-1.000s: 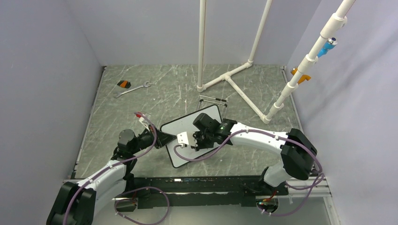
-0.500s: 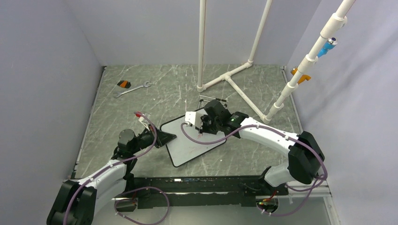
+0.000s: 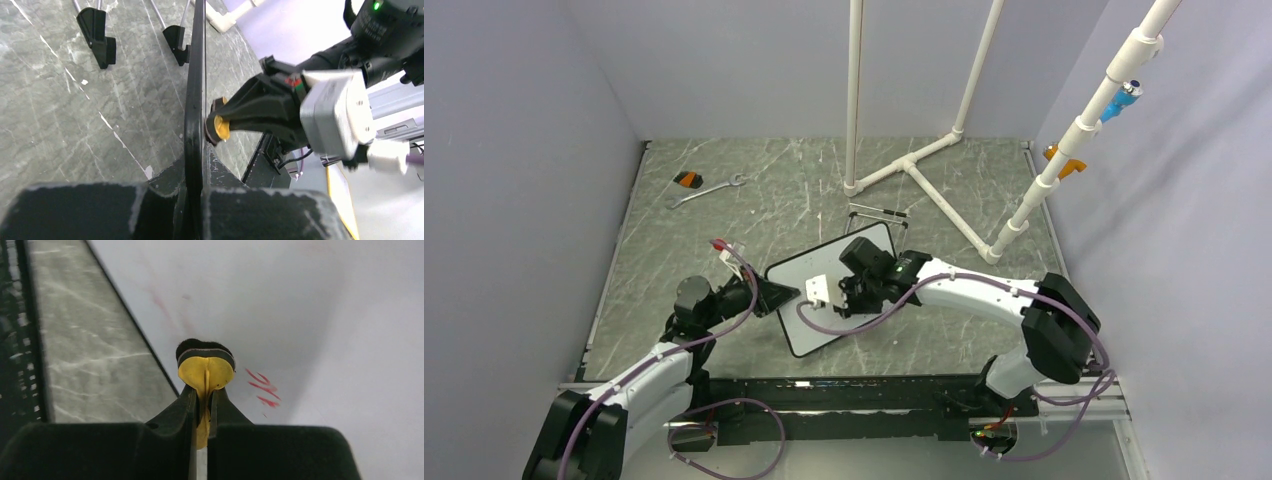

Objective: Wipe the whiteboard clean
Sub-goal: Erase the whiteboard at the center of the board.

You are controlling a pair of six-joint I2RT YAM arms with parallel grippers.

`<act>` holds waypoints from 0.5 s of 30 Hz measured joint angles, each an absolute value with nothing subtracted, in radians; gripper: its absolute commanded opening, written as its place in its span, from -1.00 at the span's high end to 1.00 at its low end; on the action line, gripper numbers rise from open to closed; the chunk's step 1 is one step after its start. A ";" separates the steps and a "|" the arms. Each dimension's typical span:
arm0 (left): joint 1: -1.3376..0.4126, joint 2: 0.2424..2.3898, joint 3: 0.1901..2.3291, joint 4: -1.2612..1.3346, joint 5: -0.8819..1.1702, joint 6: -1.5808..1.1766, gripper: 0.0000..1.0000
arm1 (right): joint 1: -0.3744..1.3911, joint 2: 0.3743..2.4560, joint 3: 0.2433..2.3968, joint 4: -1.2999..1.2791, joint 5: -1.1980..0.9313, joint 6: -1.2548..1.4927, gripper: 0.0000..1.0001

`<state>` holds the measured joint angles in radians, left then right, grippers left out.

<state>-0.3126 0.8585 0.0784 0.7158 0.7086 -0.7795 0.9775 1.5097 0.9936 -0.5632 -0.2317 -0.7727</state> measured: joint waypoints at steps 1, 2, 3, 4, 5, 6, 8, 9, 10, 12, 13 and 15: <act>-0.313 0.859 0.078 0.717 0.704 -0.779 1.00 | 0.963 1.504 0.993 -0.552 -0.225 -0.753 1.00; -0.312 0.859 0.078 0.719 0.701 -0.779 1.00 | 0.945 1.494 0.992 -0.536 -0.214 -0.733 1.00; -0.311 0.859 0.078 0.721 0.699 -0.780 1.00 | 0.926 1.481 0.990 -0.518 -0.203 -0.718 1.00; -0.310 0.861 0.078 0.723 0.698 -0.780 1.00 | 0.904 1.464 0.986 -0.496 -0.189 -0.699 1.00; -0.310 0.862 0.078 0.725 0.698 -0.780 1.00 | 0.881 1.448 0.985 -0.475 -0.176 -0.685 1.00; -0.310 0.867 0.078 0.731 0.699 -0.780 1.00 | 0.864 1.434 0.985 -0.453 -0.162 -0.672 1.00; -0.311 0.877 0.078 0.739 0.702 -0.781 1.00 | 0.836 1.417 0.985 -0.416 -0.141 -0.657 1.00; -0.311 0.882 0.078 0.742 0.703 -0.782 1.00 | 0.825 1.411 0.985 -0.402 -0.131 -0.652 1.00; -0.311 0.885 0.078 0.744 0.704 -0.783 1.00 | 0.820 1.410 0.985 -0.393 -0.126 -0.651 1.00; -0.311 0.886 0.078 0.745 0.704 -0.784 1.00 | 0.820 1.410 0.985 -0.393 -0.129 -0.657 1.00; -0.311 0.885 0.078 0.745 0.704 -0.784 1.00 | 0.822 1.410 0.985 -0.397 -0.133 -0.662 1.00; -0.311 0.885 0.078 0.744 0.704 -0.783 1.00 | 0.831 1.414 0.985 -0.425 -0.165 -0.697 1.00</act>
